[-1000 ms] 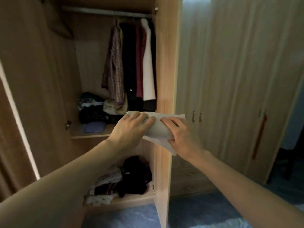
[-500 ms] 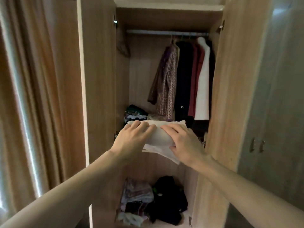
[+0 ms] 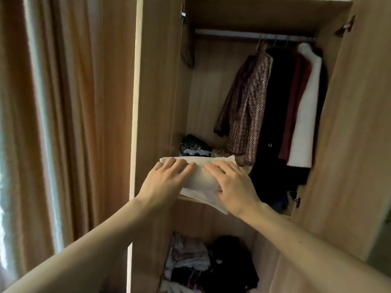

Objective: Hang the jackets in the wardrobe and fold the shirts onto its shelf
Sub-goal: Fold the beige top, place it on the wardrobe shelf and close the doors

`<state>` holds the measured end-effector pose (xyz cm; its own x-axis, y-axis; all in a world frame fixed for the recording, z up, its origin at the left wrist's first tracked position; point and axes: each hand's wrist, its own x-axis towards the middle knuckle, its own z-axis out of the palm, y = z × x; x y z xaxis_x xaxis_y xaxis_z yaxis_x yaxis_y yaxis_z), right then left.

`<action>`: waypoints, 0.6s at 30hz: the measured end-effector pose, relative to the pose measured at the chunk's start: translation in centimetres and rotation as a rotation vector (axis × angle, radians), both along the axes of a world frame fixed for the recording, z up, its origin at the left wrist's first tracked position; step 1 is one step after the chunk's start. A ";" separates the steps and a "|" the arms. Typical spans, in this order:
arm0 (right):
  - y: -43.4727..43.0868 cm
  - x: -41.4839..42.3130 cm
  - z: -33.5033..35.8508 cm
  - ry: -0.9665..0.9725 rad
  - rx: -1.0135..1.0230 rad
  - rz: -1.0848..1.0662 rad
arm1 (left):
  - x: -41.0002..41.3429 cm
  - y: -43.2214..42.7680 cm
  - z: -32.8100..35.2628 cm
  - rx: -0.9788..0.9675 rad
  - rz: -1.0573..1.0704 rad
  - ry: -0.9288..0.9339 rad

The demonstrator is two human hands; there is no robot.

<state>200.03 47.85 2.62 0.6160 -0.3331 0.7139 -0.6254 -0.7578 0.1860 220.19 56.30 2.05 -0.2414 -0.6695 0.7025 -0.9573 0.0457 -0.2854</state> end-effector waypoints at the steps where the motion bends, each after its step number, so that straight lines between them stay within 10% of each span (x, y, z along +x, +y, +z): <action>1: -0.9 0.1 -0.2 -0.003 0.008 -0.001 | 0.0 -1.0 -0.2 0.001 -0.003 0.004; 18: -25.6 -1.3 0.7 -0.131 0.022 0.025 | -1.3 -25.2 3.4 -0.021 0.003 -0.189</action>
